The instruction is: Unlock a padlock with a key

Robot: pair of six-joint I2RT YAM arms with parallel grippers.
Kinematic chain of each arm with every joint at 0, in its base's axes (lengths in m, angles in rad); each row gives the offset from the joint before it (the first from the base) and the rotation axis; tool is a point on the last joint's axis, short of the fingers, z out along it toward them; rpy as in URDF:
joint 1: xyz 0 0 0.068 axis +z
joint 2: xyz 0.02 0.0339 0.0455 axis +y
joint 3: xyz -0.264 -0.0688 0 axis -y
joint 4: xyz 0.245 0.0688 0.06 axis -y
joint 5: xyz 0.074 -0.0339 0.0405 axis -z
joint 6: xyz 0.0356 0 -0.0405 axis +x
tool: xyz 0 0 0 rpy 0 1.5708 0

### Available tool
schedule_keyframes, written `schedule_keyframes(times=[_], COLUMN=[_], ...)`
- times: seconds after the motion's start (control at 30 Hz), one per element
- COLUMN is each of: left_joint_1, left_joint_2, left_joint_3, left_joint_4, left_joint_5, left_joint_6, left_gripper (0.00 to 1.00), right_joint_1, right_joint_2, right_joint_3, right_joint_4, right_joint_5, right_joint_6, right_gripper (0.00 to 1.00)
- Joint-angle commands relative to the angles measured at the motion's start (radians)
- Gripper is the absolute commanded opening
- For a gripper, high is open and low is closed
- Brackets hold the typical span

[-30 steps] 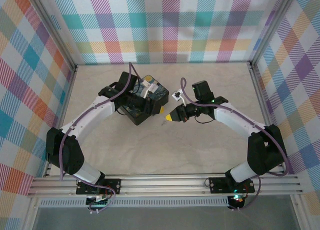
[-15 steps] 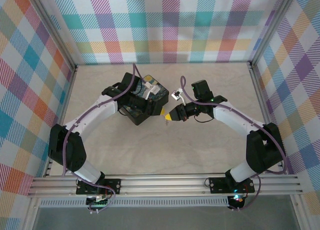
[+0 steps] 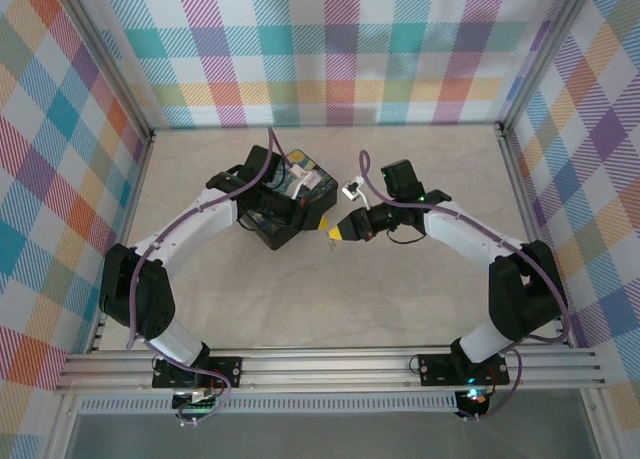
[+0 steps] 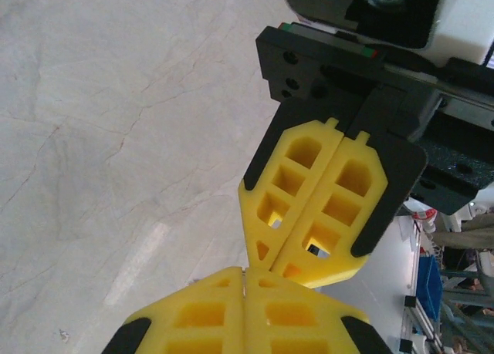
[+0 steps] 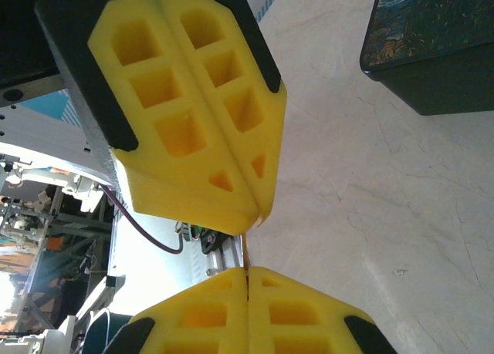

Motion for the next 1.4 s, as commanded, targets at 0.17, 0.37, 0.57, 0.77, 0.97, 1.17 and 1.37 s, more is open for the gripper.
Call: schedule_keyframes(times=[0.17, 0.37, 0.57, 0.77, 0.97, 1.17, 1.37], left_joint_1=[0.018, 0.049, 0.052, 0.052, 0.052, 0.052, 0.052], left_joint_2=[0.000, -0.015, -0.038, -0.049, -0.048, -0.054, -0.055], left_joint_3=[-0.049, -0.094, -0.108, -0.121, -0.117, -0.115, -0.121], left_joint_4=[0.120, 0.295, 0.423, 0.496, 0.518, 0.520, 0.555], left_joint_5=[-0.067, -0.109, -0.151, -0.150, -0.117, -0.115, -0.111], left_joint_6=[-0.129, -0.320, -0.450, -0.517, -0.536, -0.546, -0.576], left_gripper=[0.00, 0.00, 0.00, 0.00, 0.00, 0.00, 0.00], right_joint_1=[-0.019, -0.070, -0.078, -0.077, -0.077, -0.078, -0.064], right_joint_2=[-0.013, -0.072, -0.084, -0.054, -0.053, -0.016, 0.007], right_joint_3=[0.000, -0.106, -0.239, -0.315, -0.314, -0.298, -0.295], right_joint_4=[0.066, 0.218, 0.608, 0.914, 0.936, 0.980, 1.033], right_joint_5=[0.019, 0.033, 0.140, 0.232, 0.252, 0.223, 0.194], right_joint_6=[0.029, 0.148, 0.535, 0.805, 0.813, 0.824, 0.845], right_gripper=[0.20, 0.37, 0.45, 0.47, 0.47, 0.46, 0.45])
